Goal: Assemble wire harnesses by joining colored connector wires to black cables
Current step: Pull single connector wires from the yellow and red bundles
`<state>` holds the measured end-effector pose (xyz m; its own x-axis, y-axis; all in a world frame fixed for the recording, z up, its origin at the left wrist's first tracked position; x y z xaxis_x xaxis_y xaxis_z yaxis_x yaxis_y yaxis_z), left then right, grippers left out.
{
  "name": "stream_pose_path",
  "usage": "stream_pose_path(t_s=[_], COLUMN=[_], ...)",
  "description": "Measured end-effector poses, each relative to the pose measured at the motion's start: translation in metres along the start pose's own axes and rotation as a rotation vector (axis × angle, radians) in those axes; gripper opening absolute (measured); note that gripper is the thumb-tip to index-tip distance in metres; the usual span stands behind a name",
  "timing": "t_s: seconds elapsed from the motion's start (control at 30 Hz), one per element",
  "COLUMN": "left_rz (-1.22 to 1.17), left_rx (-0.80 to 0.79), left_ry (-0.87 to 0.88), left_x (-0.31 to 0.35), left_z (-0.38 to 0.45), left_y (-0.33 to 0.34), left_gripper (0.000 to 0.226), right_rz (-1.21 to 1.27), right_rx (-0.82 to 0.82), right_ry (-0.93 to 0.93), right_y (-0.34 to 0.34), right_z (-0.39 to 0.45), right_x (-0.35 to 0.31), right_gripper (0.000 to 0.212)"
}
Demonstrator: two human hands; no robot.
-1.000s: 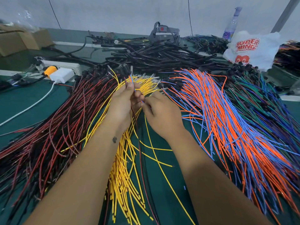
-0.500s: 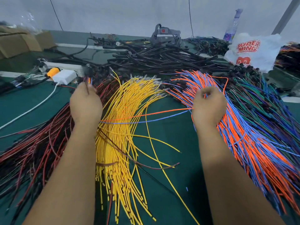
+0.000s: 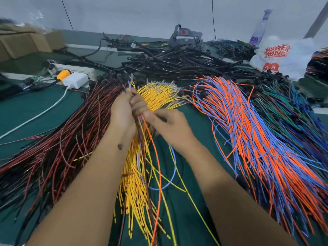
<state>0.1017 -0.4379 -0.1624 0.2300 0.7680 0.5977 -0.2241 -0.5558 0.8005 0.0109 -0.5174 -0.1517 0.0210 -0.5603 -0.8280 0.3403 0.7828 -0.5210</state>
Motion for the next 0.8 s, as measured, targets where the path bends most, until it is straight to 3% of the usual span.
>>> stream_pose_path(t_s=[0.1,0.3,0.43,0.63,0.73,0.8], left_rz=[0.127,0.127,0.397,0.148,0.266,0.347], left_rx=[0.049,0.165,0.157,-0.015,-0.061,-0.076], left_ry=[0.083,0.133,0.072,-0.031,-0.075,-0.127], left_x=[0.0,0.007,0.001,-0.038,-0.074,-0.104], left_z=[0.002,0.005,0.002,-0.002,-0.016,-0.029], left_y=[-0.006,-0.018,0.002,0.078,0.099,0.1], left_gripper=[0.035,0.035,0.035,0.035,0.033,0.033], right_rz=[0.062,0.061,-0.152,-0.285,-0.314,-0.234], right_rx=[-0.194,-0.403,-0.474,-0.298,-0.373,-0.295], right_ry=[0.101,0.224,0.188,0.169,0.236,0.305], right_y=[0.018,0.031,0.009,-0.069,-0.099,-0.125], right_z=[-0.004,-0.007,-0.007,-0.002,-0.011,-0.015], right_x=[-0.001,-0.007,-0.017,-0.028,-0.014,0.003], right_gripper=[0.025,0.048,0.038,0.015,0.027,0.033])
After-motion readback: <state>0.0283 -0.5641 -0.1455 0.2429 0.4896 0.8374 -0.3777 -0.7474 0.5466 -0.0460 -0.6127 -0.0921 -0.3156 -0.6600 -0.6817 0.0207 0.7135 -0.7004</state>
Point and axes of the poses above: each hand's wrist, its own z-axis towards the middle knuckle, its own y-axis out of the palm, x = y × z, the point moved 6 cm from there along z, towards the middle knuckle, and after that the axes turned 9 degrees about y, right-handed, at the moved point
